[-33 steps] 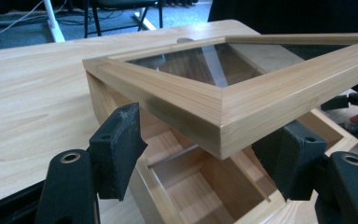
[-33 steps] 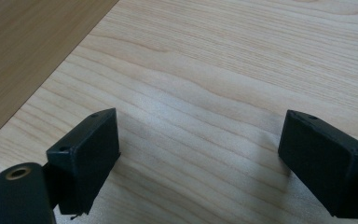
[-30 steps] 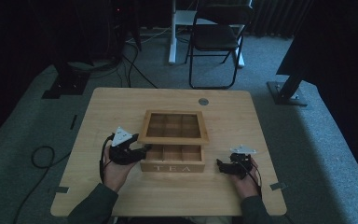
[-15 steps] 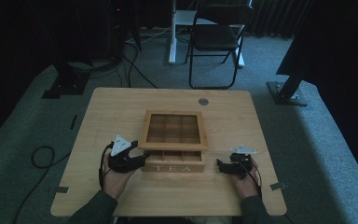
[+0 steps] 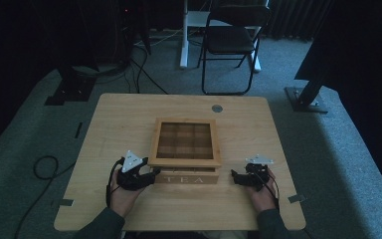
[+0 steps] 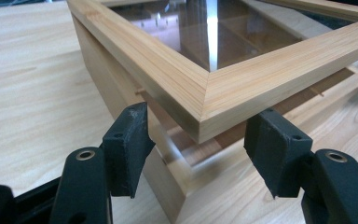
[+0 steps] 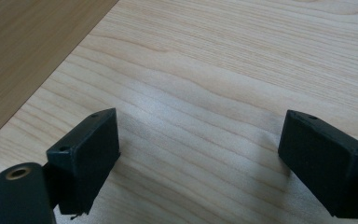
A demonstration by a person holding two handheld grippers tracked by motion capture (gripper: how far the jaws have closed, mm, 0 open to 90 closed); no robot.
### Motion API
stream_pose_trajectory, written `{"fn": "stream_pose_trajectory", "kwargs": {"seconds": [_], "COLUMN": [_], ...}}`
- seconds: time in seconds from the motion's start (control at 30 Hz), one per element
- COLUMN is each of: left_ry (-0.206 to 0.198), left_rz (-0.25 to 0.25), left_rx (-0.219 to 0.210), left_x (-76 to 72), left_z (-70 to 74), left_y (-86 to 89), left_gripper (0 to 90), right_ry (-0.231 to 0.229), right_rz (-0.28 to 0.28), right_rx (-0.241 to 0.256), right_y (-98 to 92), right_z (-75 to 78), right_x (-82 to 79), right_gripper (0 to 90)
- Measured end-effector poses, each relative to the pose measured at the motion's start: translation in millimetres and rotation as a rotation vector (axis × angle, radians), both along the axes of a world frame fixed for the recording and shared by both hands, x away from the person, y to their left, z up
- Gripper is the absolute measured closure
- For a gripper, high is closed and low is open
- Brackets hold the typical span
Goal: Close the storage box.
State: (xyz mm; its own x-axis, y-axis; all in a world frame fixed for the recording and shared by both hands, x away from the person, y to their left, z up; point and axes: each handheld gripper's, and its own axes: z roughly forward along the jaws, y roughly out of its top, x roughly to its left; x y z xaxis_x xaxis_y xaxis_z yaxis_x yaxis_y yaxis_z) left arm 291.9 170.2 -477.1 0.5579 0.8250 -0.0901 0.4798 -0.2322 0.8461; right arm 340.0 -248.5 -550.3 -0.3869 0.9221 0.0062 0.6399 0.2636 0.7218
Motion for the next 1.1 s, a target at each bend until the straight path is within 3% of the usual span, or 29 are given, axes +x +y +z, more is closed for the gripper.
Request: {"fn": "stream_pose_trajectory", "kwargs": {"seconds": [0.47, 0.53, 0.57, 0.63, 0.73, 1.1], "left_ry": [0.041, 0.040, 0.025, 0.012, 0.036, 0.039], "left_rz": [-0.012, -0.014, -0.007, 0.018, 0.042, 0.082], "left_rx": [0.021, 0.013, -0.033, -0.053, -0.079, -0.095], "left_x": [-7.3, -8.1, -8.8, -9.2, -7.6, -4.4], "left_z": [-11.1, -11.7, -7.8, -4.8, -7.2, -8.3], "left_y": [1.7, 2.0, 6.6, 12.2, 20.3, 30.3], "left_gripper": [40.2, 40.2, 40.8, 40.8, 40.7, 40.7], "right_ry": [0.000, 0.000, 0.000, 0.000, 0.000, 0.000], "right_rz": [0.000, 0.000, 0.000, 0.003, 0.003, 0.003], "right_rx": [0.000, 0.000, 0.000, 0.000, 0.001, 0.001], "right_y": [0.0, 0.0, 0.0, 0.1, 0.1, 0.2], "right_z": [0.0, 0.0, 0.0, 0.0, 0.0, 0.0], "right_x": [0.0, 0.0, 0.0, -0.1, -0.2, -0.2], "right_gripper": [11.9, 11.9, 11.9, 11.9, 11.9, 11.9]}}
